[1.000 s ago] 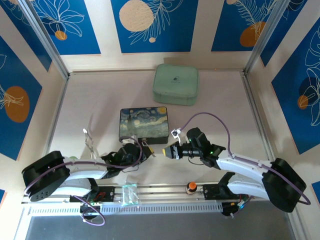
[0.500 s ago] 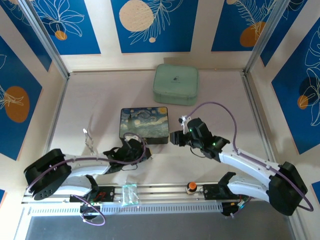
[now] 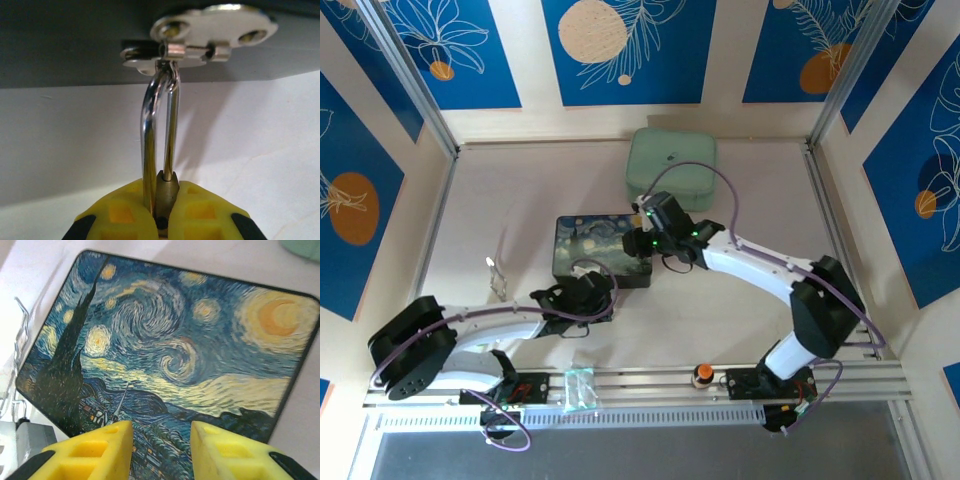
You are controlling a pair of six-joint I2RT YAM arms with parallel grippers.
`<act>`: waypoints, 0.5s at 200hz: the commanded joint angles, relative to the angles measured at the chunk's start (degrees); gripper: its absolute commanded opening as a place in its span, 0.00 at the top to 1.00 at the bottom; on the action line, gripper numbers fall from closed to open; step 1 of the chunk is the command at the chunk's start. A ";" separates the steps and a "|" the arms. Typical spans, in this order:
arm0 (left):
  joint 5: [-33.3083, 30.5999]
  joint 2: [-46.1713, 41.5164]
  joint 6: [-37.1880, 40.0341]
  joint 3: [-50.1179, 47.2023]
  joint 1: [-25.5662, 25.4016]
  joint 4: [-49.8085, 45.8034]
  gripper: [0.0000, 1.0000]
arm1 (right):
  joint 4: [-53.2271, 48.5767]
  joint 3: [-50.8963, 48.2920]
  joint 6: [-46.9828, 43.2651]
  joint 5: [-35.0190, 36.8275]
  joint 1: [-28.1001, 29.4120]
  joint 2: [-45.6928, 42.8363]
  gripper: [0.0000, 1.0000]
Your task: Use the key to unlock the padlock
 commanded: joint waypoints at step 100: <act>-13.07 10.95 4.27 7.62 -0.08 -20.30 0.88 | -2.10 -2.47 2.31 -0.93 3.08 7.31 0.61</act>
